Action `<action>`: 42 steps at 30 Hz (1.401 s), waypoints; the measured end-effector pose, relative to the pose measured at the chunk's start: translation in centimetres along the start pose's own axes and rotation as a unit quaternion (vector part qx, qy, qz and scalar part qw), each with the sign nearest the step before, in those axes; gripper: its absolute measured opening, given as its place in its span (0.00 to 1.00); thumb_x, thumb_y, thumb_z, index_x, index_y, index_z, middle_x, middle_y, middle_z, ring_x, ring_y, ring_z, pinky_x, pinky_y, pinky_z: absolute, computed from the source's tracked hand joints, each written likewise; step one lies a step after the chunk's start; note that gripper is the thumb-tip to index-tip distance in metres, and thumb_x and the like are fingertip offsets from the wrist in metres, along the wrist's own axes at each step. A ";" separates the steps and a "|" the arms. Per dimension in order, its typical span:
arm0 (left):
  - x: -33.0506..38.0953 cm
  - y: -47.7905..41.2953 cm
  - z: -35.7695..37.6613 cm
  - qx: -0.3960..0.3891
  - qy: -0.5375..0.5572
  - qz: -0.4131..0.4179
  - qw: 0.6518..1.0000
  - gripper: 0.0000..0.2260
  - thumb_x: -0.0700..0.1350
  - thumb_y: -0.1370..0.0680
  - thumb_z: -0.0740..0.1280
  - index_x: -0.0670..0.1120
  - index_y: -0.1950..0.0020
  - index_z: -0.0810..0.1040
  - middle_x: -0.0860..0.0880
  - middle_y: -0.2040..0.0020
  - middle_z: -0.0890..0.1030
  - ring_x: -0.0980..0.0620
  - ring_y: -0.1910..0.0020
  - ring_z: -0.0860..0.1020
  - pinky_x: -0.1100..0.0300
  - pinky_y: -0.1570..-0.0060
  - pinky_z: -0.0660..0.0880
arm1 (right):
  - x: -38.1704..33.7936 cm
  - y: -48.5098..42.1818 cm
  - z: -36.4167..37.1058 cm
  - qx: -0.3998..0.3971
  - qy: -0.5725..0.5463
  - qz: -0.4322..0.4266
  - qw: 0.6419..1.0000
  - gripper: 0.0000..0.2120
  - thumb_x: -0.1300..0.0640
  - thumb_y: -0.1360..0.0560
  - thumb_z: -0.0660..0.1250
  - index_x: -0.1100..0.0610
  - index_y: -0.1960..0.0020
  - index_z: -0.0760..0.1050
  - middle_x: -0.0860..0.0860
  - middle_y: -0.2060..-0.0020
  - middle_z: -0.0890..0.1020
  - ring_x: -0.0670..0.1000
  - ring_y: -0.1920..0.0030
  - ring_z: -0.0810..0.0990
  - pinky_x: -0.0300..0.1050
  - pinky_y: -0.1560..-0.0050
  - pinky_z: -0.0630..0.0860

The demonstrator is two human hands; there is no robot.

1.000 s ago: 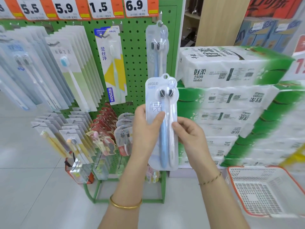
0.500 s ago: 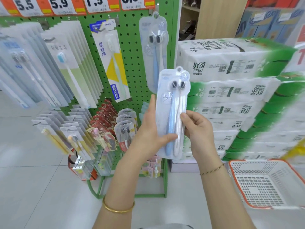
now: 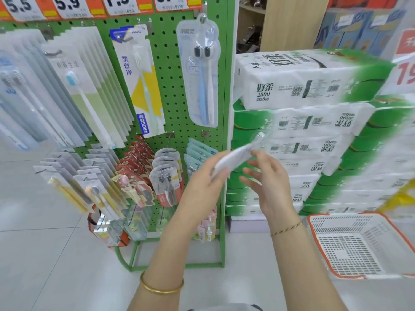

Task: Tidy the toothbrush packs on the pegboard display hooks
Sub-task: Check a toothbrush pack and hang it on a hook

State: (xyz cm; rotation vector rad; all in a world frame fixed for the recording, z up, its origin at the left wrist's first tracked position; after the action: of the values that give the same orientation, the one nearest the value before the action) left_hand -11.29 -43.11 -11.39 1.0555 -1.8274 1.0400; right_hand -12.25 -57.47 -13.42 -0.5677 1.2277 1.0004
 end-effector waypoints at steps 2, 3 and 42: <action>-0.3 -0.3 -0.1 0.057 0.158 -0.082 0.982 0.10 0.43 0.20 0.64 0.58 0.46 0.76 0.60 0.49 0.82 0.60 0.48 0.79 0.65 0.47 0.75 | 0.4 0.2 0.5 0.023 0.095 -0.041 0.994 0.29 0.48 0.26 0.69 0.54 0.29 0.64 0.53 0.33 0.69 0.51 0.37 0.73 0.48 0.40 0.75; -0.5 -0.4 -0.1 0.066 0.213 -0.108 0.969 0.08 0.42 0.21 0.64 0.56 0.47 0.78 0.55 0.48 0.83 0.55 0.47 0.81 0.58 0.45 0.76 | 0.4 0.4 0.9 0.030 0.125 -0.069 0.989 0.38 0.47 0.29 0.72 0.53 0.25 0.56 0.51 0.29 0.62 0.51 0.31 0.67 0.47 0.35 0.70; -3.1 -1.7 -1.1 0.036 -0.372 0.098 0.922 0.33 0.60 0.28 0.68 0.54 0.25 0.62 0.50 0.23 0.57 0.48 0.24 0.52 0.42 0.27 0.44 | -0.9 -1.0 2.7 0.088 -0.048 -0.132 0.986 0.14 0.52 0.18 0.56 0.55 0.58 0.74 0.50 0.64 0.82 0.49 0.66 0.83 0.41 0.69 0.78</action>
State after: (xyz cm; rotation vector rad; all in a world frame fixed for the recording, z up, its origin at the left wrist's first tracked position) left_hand -8.36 -41.79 -13.30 1.4697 -2.5549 0.8779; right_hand -10.02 -55.98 -11.97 -0.5215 1.1094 0.6798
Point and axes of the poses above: each hand's wrist, its own y-axis away from the middle knuckle, its own z-axis out of the palm, x = y × z, the point moved 2 cm from there along -y, towards the middle knuckle
